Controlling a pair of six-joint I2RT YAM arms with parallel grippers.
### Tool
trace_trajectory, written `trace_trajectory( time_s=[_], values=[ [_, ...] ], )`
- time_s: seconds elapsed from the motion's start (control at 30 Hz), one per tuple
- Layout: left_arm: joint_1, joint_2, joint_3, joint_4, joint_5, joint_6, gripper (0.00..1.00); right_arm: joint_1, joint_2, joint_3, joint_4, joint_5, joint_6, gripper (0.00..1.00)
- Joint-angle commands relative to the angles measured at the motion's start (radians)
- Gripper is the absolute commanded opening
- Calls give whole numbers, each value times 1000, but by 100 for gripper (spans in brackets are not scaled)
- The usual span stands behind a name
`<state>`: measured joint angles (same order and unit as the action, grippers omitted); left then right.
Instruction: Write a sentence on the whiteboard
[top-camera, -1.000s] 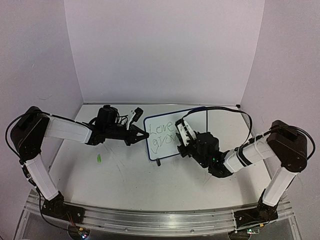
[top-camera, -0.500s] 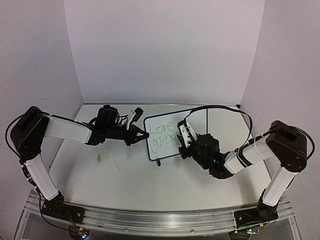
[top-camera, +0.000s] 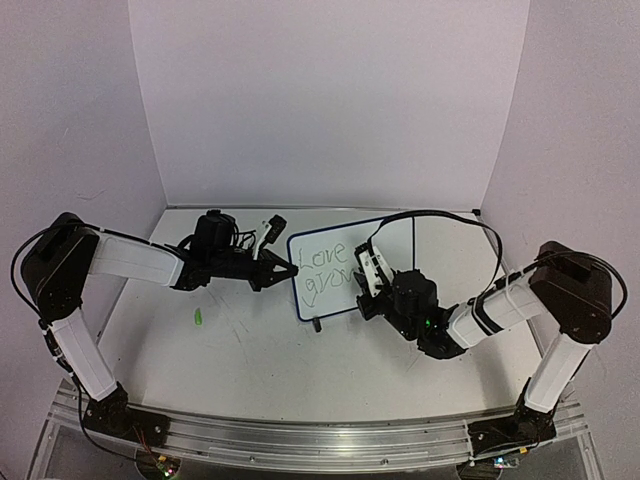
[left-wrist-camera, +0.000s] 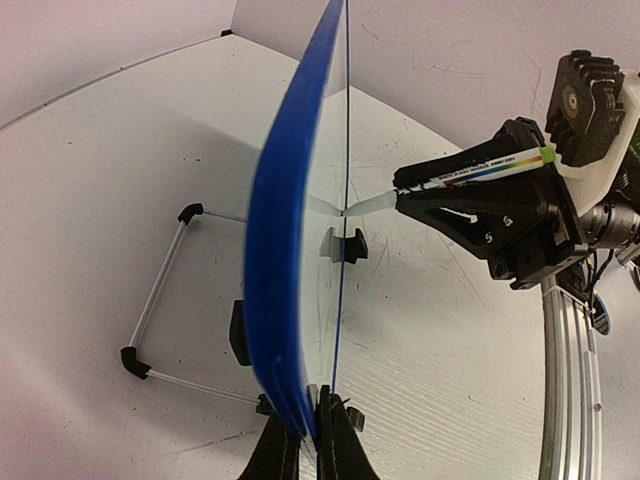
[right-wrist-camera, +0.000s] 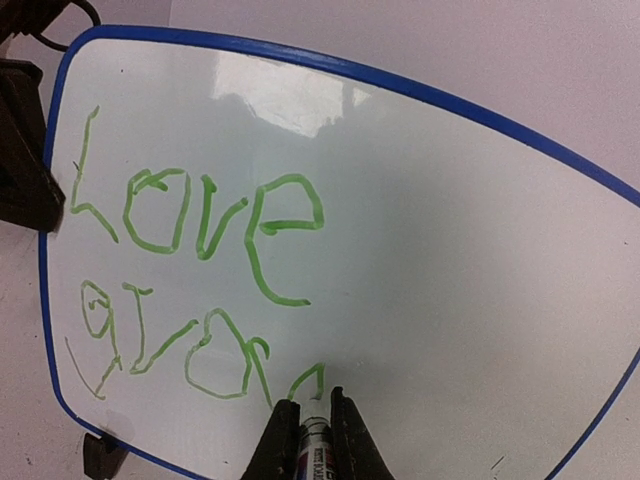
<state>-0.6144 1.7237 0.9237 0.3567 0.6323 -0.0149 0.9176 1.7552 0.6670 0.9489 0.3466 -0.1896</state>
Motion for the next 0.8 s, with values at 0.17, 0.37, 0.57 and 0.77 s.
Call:
trace_trajectory(
  time_s=[0.17, 0.37, 0.57, 0.77],
  values=[
    [5, 29, 19, -49, -63, 87, 0, -2, 24, 18, 17, 30, -16, 0],
    [5, 25, 16, -50, -64, 85, 0, -2, 38, 9, 17, 38, -5, 0],
    [5, 29, 19, -50, -61, 87, 0, -3, 45, 9, 16, 44, -4, 0],
    [5, 25, 15, -50, -66, 90, 0, -4, 16, 14, 17, 52, -21, 0]
  ],
)
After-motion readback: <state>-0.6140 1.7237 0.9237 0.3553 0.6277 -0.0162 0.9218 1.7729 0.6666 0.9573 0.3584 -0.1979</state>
